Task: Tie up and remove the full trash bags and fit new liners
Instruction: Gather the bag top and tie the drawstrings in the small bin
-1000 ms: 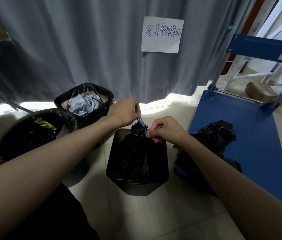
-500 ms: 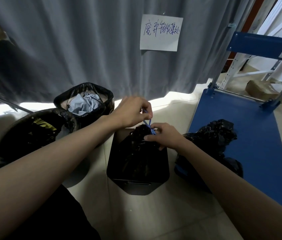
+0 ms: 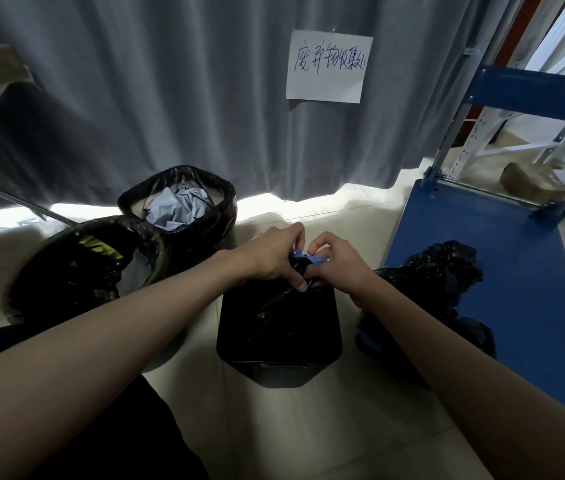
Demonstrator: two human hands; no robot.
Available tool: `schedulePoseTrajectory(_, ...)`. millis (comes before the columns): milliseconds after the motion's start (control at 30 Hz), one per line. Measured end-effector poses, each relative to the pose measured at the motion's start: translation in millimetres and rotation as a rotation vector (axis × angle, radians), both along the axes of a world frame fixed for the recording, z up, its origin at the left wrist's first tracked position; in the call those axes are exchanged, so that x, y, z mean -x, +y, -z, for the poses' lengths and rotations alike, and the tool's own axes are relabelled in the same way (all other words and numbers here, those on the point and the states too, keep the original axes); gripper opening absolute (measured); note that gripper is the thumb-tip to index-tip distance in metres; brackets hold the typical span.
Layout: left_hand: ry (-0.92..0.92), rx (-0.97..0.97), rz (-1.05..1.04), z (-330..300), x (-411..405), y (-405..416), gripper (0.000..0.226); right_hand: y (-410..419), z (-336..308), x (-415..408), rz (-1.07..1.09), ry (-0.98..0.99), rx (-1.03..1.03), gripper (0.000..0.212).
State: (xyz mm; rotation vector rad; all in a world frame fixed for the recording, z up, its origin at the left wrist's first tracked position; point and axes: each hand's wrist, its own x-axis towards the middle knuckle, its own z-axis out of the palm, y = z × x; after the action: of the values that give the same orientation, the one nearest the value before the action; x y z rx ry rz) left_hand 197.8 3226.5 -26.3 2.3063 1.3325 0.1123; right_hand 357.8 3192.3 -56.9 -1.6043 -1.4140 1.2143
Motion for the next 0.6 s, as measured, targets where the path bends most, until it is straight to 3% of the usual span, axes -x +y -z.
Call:
schedulePoseTrajectory(100,0.057,-0.118,0.037,1.6,-4.1,-3.9,0.046,0.2,2.7,-2.0,0.018,0.076,0.004,0.028)
schedulePoseTrajectory(233,0.202,-0.339,0.039,2.3,-8.0,-6.4,0.017,1.5,1.8,-6.1,0.058,0.121,0.039,0.009)
schedulePoseTrajectory(400,0.251,-0.372,0.013,-7.5,-6.3,-5.9,0.005,-5.1,23.7,-23.7,-0.004,-0.435,0.003,0.007)
schedulePoseTrajectory(600,0.244,-0.389,0.017,-12.2,-5.8,-11.6,0.009,-18.4,49.8,-29.6,-0.097,-0.591,-0.06,0.038)
